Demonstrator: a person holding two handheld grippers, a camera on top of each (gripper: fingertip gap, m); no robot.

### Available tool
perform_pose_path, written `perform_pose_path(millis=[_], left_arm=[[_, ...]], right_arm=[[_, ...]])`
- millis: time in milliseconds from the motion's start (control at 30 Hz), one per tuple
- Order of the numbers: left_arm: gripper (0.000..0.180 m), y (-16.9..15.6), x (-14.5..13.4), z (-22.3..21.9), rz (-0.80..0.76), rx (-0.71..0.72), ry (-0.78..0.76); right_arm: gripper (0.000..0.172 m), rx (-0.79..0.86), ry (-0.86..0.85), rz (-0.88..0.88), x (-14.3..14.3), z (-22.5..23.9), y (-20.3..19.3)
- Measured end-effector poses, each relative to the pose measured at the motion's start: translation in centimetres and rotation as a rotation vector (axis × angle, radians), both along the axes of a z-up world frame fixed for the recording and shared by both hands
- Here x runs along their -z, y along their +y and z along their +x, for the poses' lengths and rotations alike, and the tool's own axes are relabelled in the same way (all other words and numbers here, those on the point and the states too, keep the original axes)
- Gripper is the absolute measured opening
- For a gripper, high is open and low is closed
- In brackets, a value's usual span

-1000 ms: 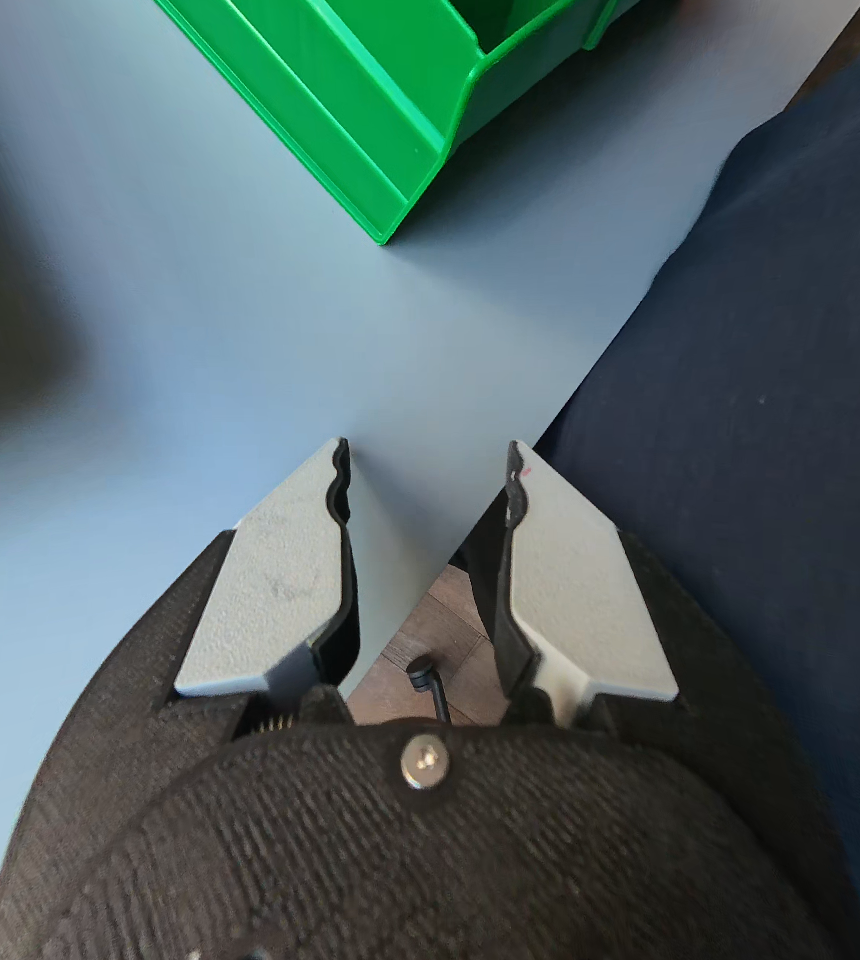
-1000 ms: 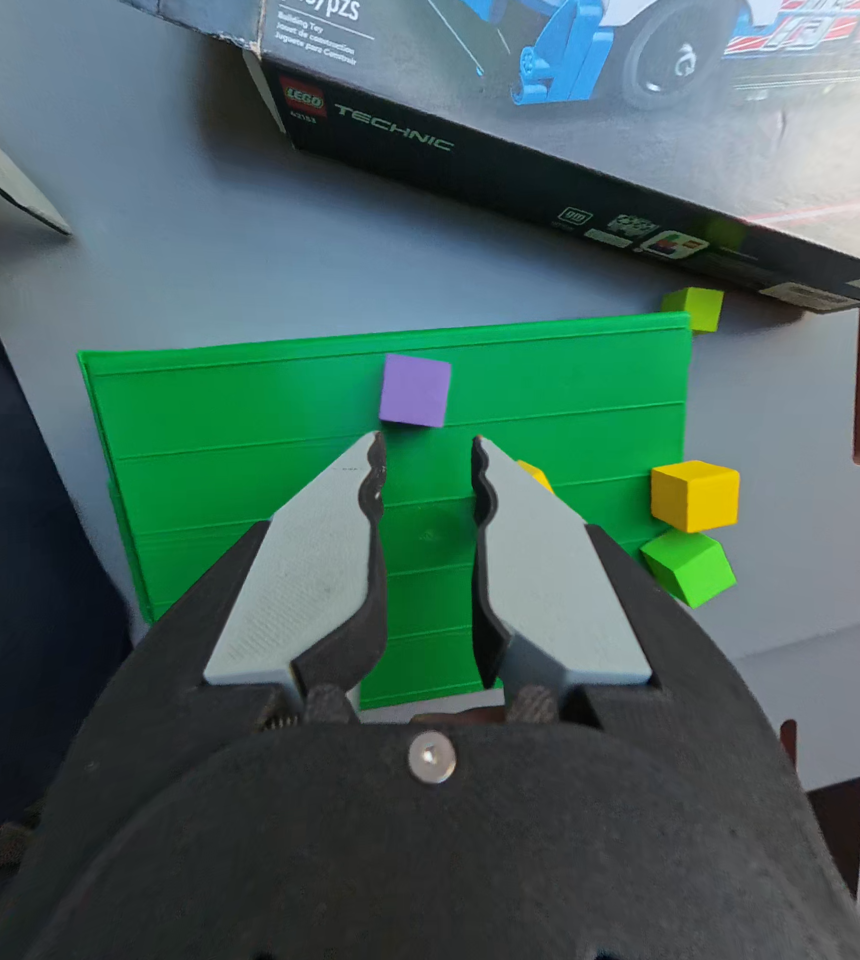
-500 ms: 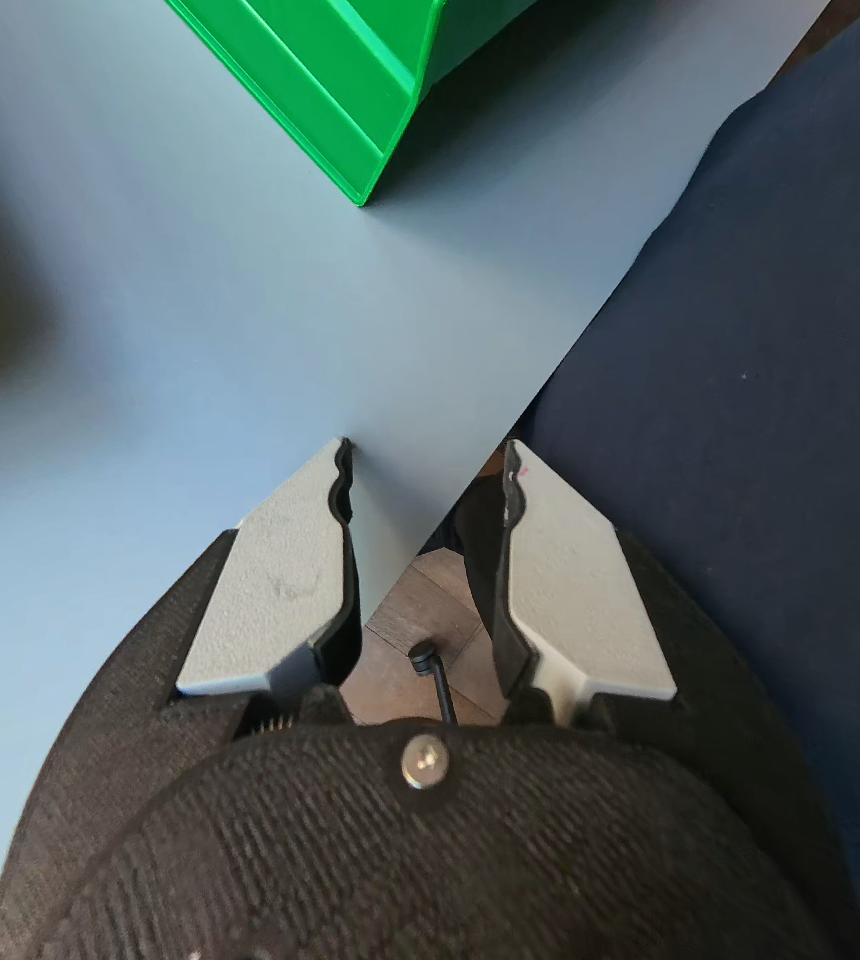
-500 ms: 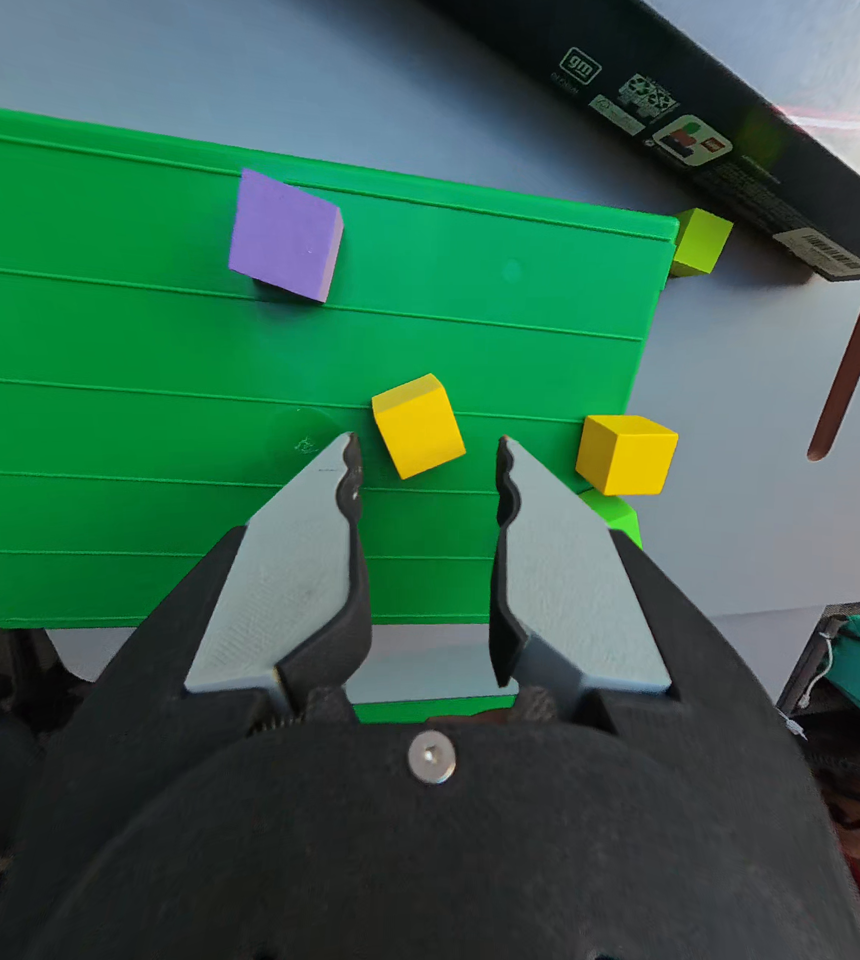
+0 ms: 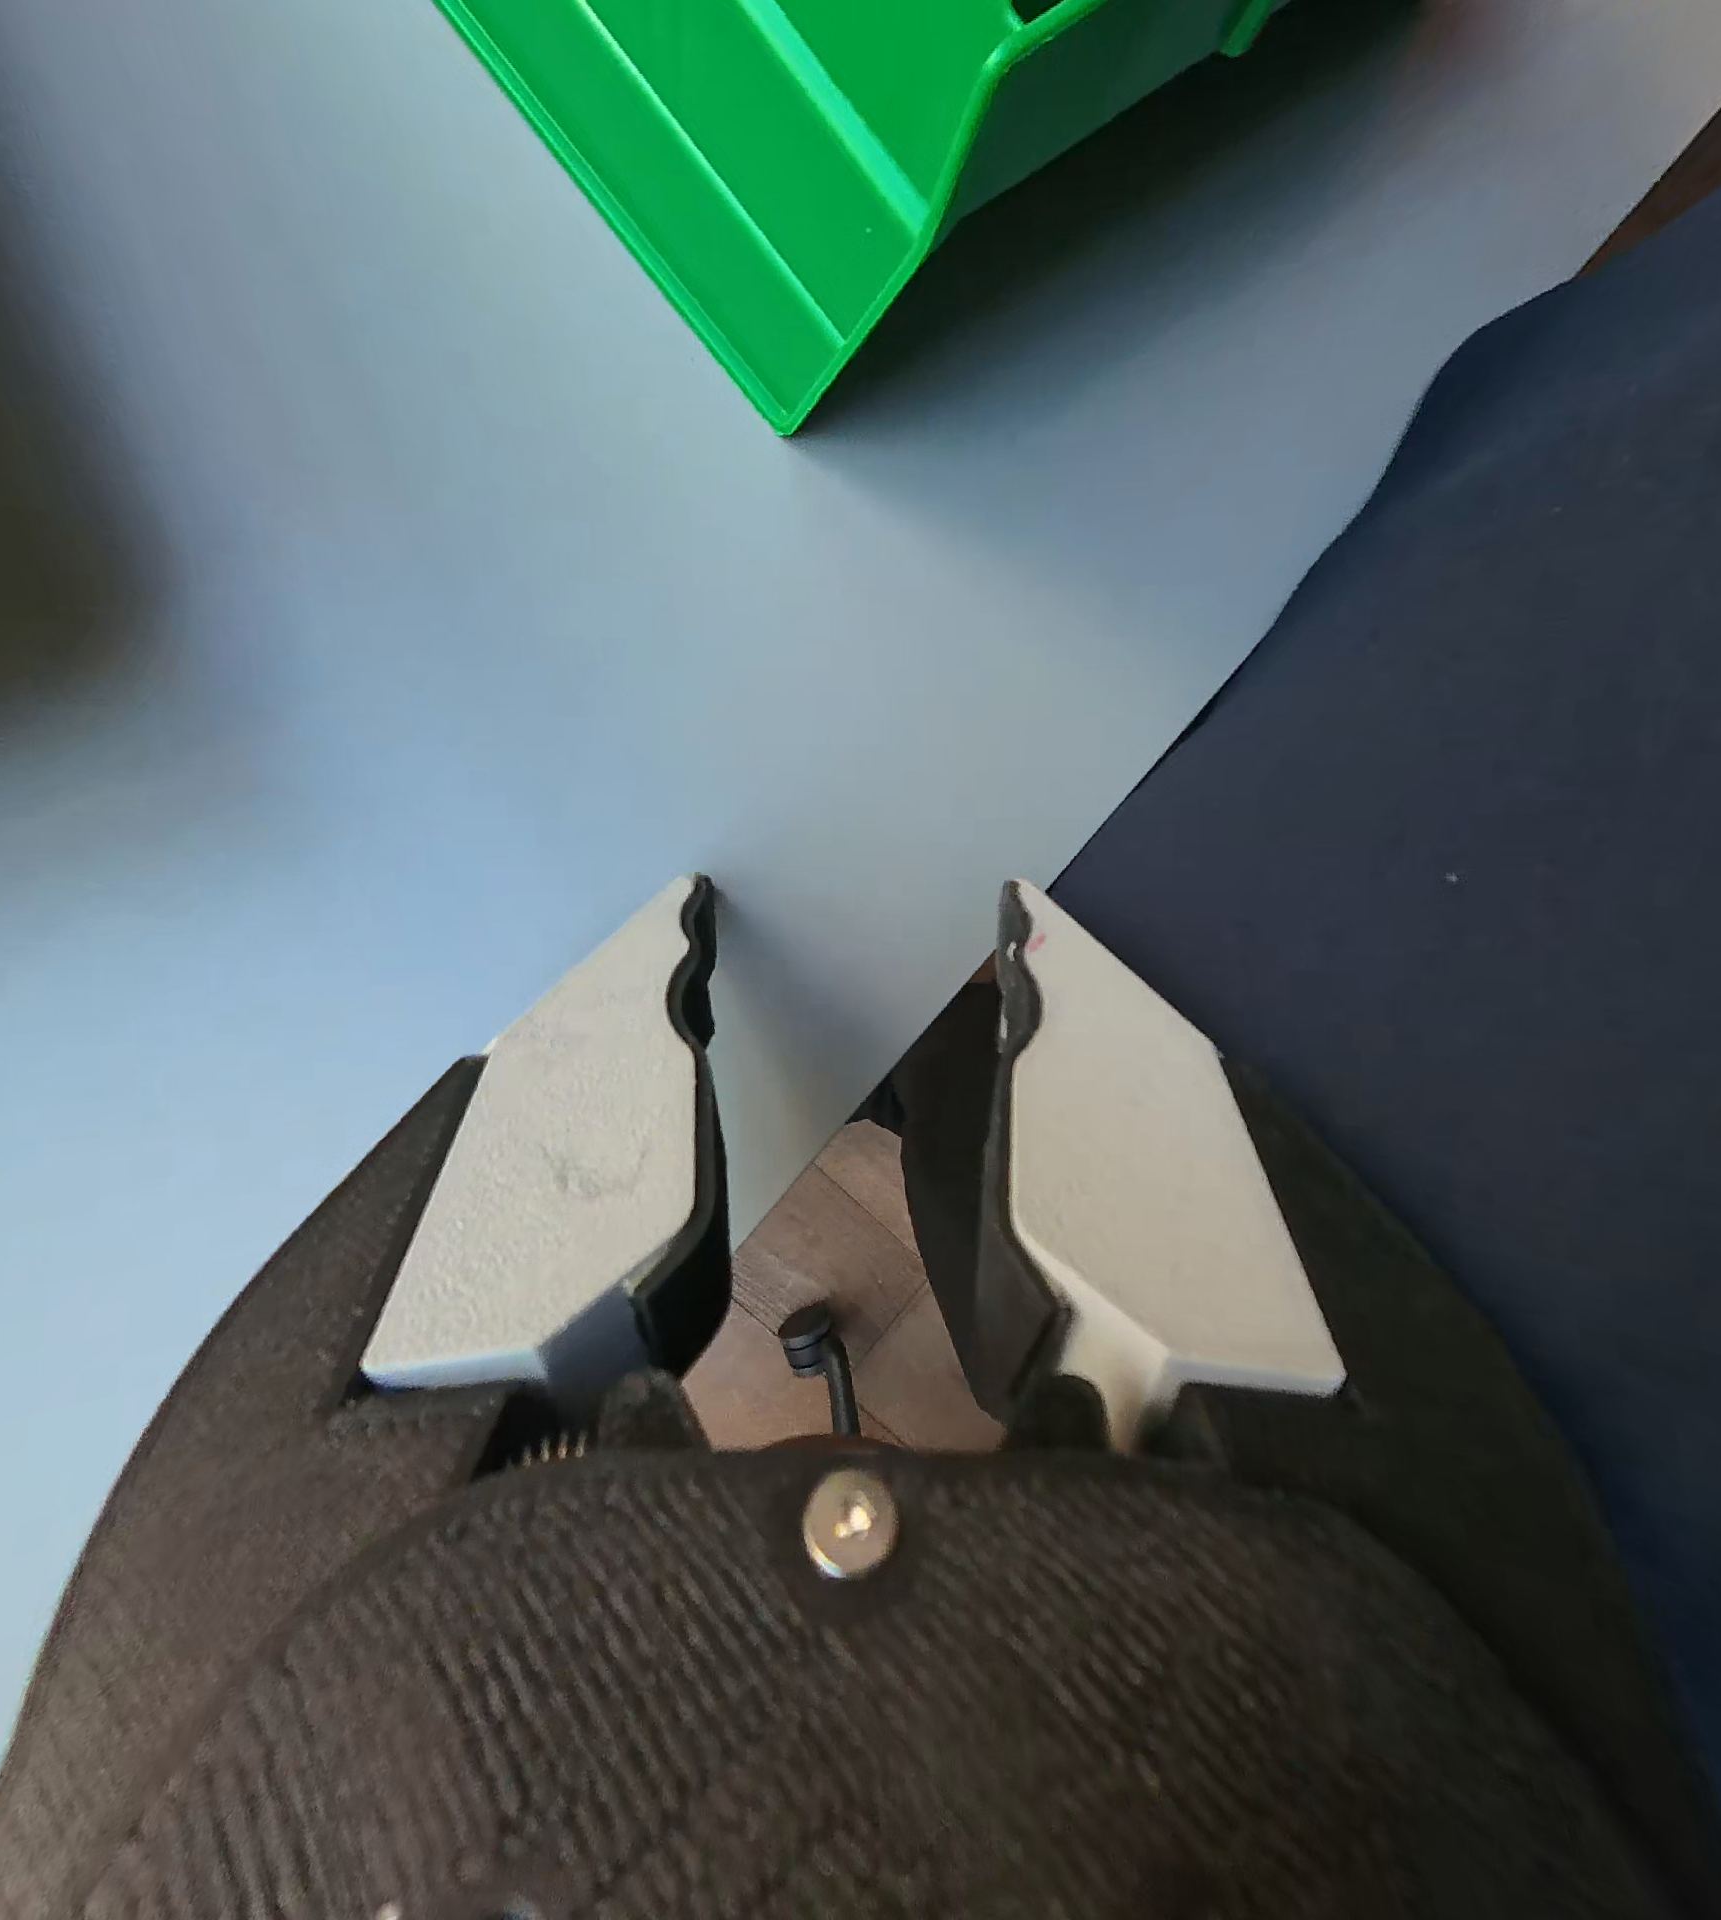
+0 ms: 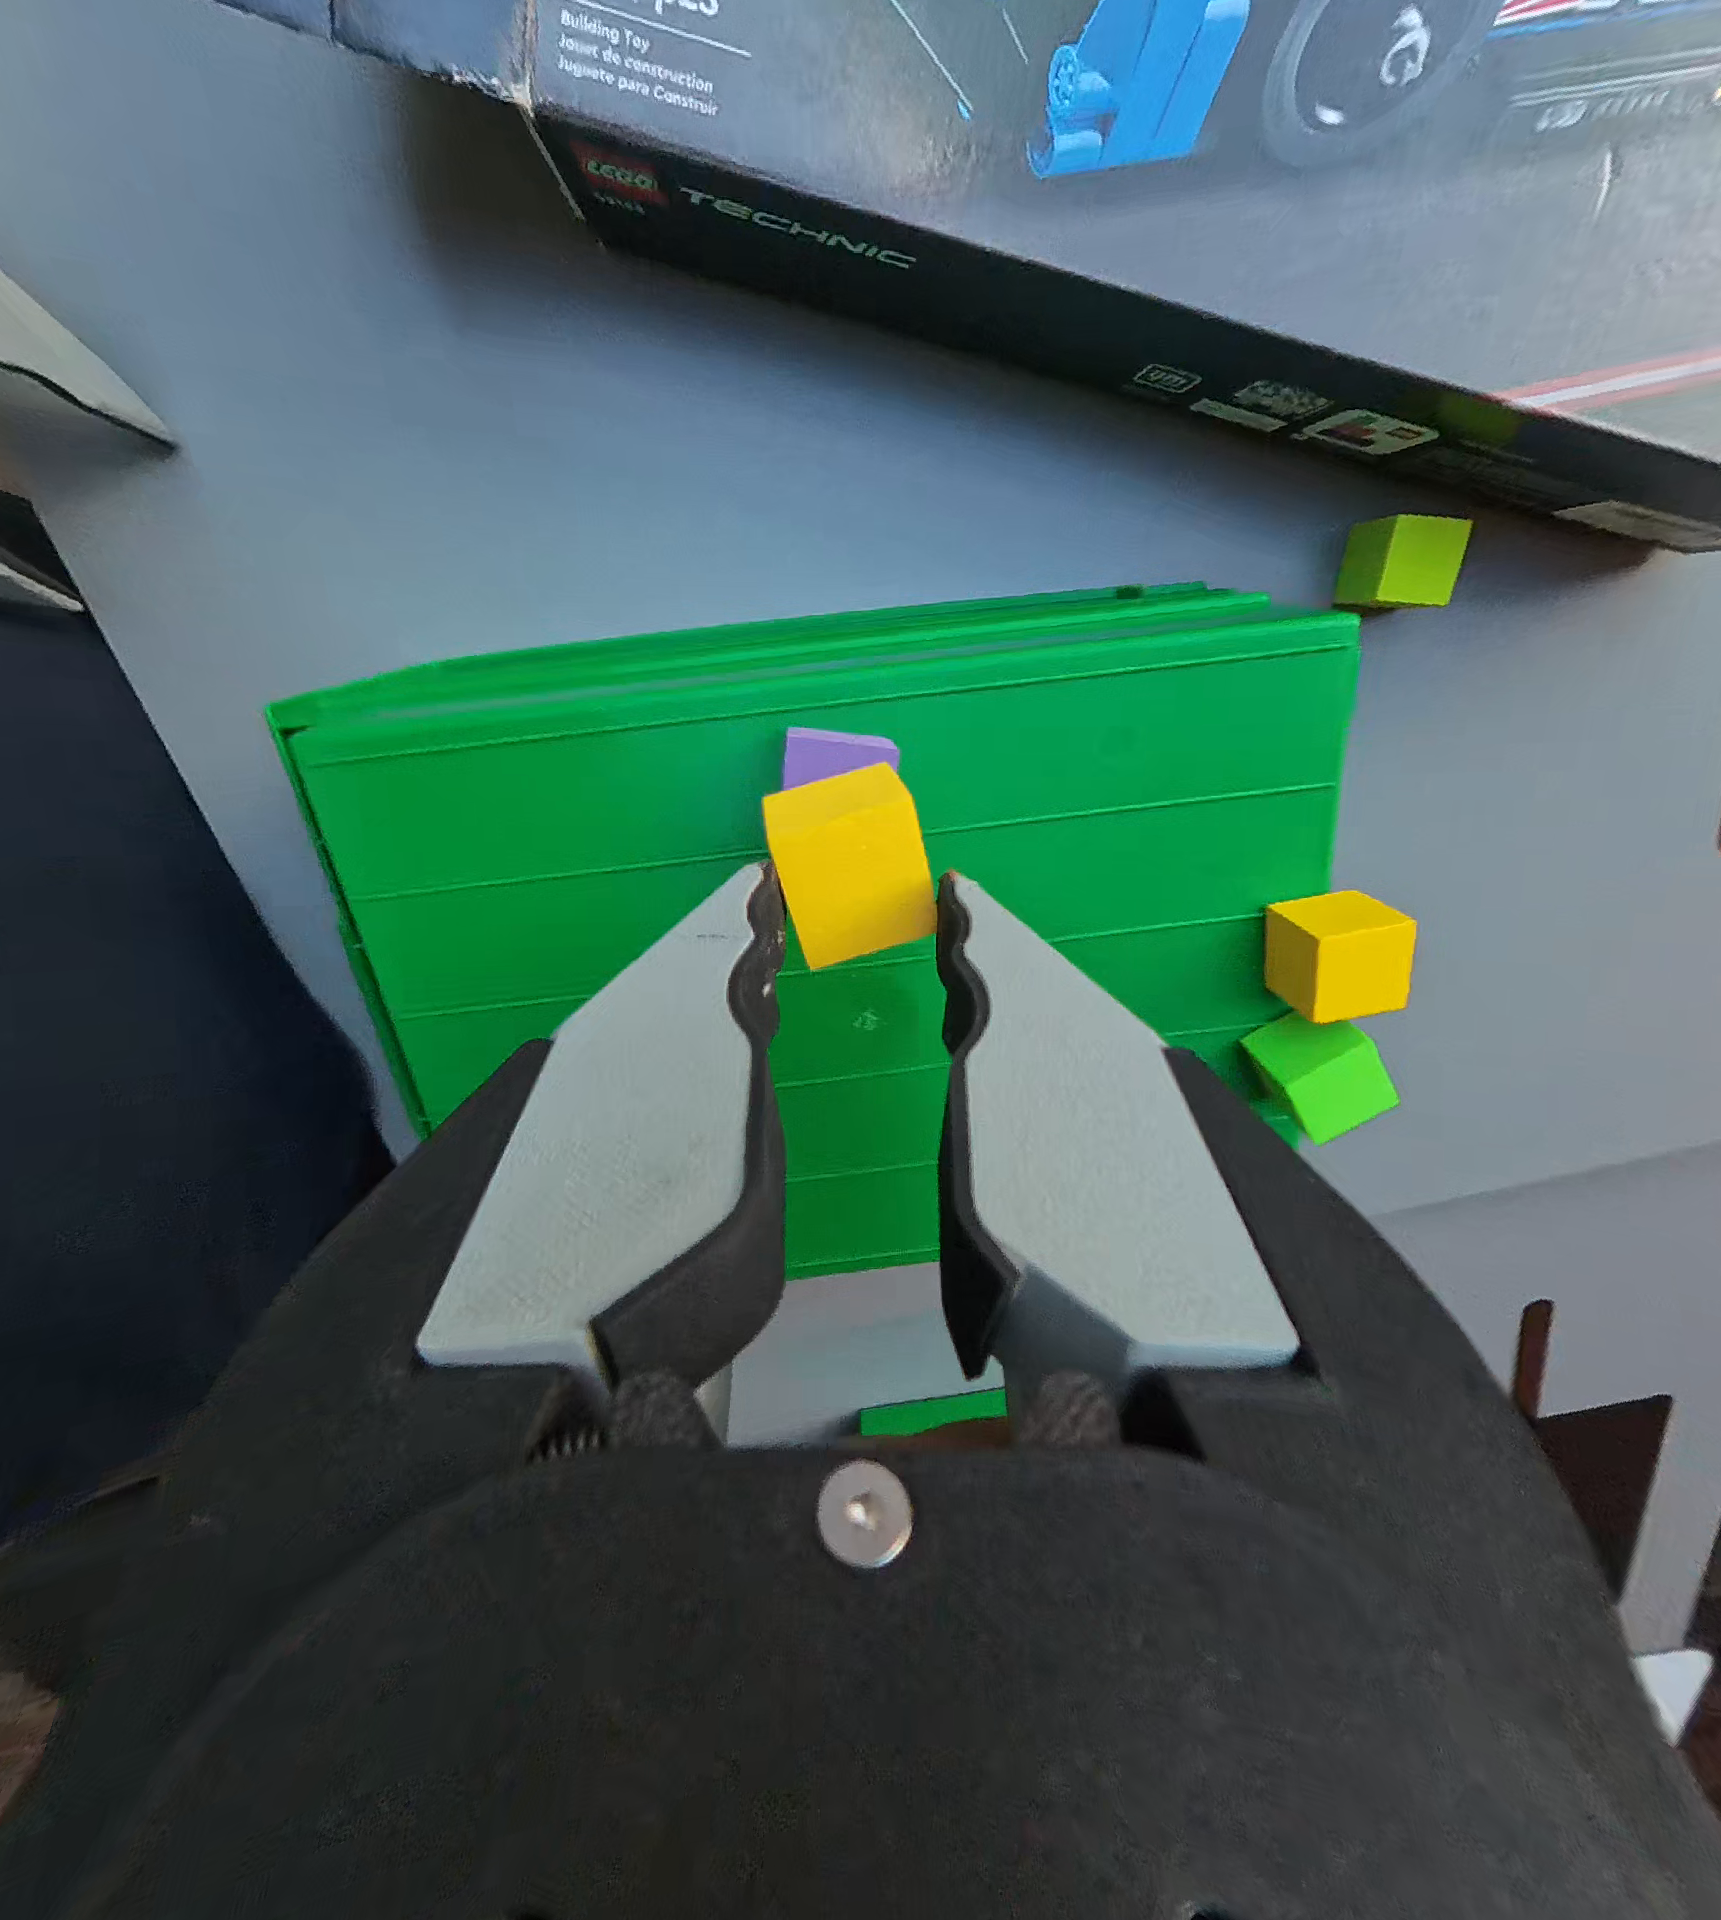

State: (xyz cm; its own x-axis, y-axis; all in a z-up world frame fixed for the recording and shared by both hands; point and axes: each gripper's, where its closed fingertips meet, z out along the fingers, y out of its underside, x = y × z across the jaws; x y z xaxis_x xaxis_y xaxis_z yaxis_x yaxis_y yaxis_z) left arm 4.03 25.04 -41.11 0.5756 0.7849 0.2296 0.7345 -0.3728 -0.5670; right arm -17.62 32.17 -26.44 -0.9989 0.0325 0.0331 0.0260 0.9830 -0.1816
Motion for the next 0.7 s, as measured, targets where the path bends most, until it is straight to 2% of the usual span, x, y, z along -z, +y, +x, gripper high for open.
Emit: perform_pose_path(millis=[200, 400, 533, 700], left_arm=[[0.051, 0.0, 0.0, -0.2, -0.006, 0.028, 0.004], [0.049, -0.2, 0.0, -0.3, 0.011, 0.021, 0.007], [0.049, -0.2, 0.0, -0.3, 0.012, 0.025, 0.011], [0.048, -0.2, 0.0, -0.3, 0.016, 0.024, 0.009]], right_arm=[[0.027, 0.135, -0.023, 0.013, 1.7, 0.1, -0.3], [0.029, 0.179, -0.046, -0.01, 2.7, 0.4, -0.4], [0.04, 0.185, -0.023, 0.0, 3.9, 0.2, 0.1], [0.028, 0.143, -0.011, 0.012, 4.8, 0.4, 0.4]])
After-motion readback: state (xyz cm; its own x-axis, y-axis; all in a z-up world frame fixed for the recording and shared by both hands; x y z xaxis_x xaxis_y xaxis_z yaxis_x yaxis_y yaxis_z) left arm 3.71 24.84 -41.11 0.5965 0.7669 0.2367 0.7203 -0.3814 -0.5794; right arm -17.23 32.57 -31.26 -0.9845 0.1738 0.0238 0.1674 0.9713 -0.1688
